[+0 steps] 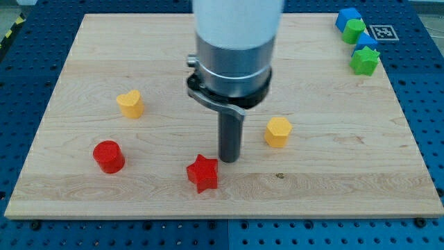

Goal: Move the yellow hexagon diagonally to the green star

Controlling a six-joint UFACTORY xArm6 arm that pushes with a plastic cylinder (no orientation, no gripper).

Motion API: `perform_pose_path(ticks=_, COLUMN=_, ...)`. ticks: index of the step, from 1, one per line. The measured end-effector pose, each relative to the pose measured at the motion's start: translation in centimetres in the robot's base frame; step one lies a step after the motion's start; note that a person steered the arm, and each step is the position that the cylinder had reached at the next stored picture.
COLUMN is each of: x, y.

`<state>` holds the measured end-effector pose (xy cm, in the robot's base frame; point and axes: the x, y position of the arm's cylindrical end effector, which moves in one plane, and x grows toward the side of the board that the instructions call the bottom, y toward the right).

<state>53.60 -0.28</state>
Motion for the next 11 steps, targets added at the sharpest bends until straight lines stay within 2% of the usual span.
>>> perform_pose_path(ticks=1, x=-2.6, y=-0.2)
perform_pose_path(ticks=3, x=-5.1, y=4.8)
perform_pose_path(ticks=5, x=-2.1, y=4.9)
perform_pose_path(ticks=6, x=-1.7, y=6.8)
perform_pose_path(ticks=8, x=-2.4, y=13.2)
perform_pose_path(ticks=11, x=-3.5, y=16.2)
